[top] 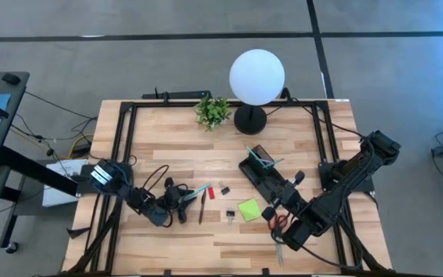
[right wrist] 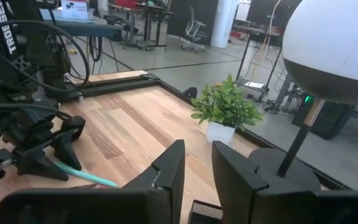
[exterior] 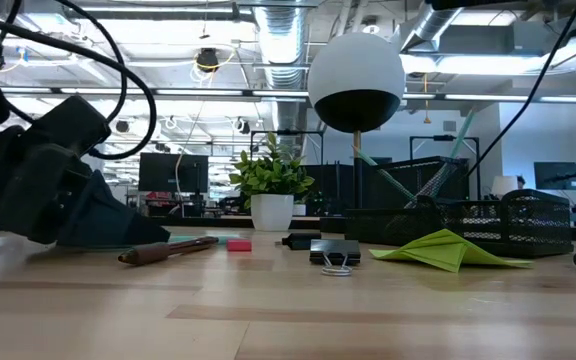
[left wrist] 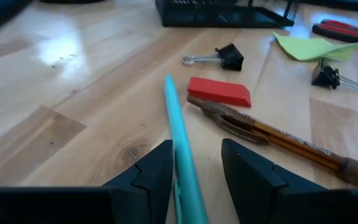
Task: Pick and place office supplies into organizer
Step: Put the light blue pen into the desk organizer
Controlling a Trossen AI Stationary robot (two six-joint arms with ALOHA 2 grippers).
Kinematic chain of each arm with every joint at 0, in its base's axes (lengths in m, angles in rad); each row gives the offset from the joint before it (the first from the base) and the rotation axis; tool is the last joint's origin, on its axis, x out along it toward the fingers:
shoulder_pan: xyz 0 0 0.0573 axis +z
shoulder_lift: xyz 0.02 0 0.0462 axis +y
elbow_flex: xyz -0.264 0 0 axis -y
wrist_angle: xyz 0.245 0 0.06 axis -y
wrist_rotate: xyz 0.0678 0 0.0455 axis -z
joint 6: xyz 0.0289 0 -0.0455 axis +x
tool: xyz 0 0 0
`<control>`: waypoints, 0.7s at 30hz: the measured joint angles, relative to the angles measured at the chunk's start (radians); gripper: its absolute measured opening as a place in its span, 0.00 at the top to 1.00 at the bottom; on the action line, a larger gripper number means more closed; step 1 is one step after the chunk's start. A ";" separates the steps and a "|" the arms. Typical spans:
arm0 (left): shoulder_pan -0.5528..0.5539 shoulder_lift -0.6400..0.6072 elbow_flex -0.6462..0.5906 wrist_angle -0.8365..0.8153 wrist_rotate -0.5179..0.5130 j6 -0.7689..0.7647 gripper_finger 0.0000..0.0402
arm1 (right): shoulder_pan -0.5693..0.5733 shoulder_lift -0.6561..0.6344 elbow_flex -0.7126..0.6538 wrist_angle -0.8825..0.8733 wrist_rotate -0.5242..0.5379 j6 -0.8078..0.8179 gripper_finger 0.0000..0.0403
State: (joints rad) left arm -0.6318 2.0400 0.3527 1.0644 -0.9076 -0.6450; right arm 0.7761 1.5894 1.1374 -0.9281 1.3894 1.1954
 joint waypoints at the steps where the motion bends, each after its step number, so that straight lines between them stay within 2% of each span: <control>1: 0.004 -0.006 0.000 -0.017 0.006 -0.007 0.66 | 0.000 0.000 0.000 0.000 0.000 0.000 0.81; 12: 0.001 -0.007 0.002 -0.033 0.002 -0.004 0.66 | -0.006 0.000 0.000 0.001 -0.003 0.000 0.81; 21: 0.008 -0.013 0.035 -0.177 -0.041 -0.096 0.66 | -0.006 0.000 0.000 0.001 -0.003 0.000 0.81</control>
State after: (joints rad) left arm -0.6236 2.0266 0.3873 0.8873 -0.9482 -0.7408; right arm 0.7696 1.5894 1.1374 -0.9272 1.3865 1.1954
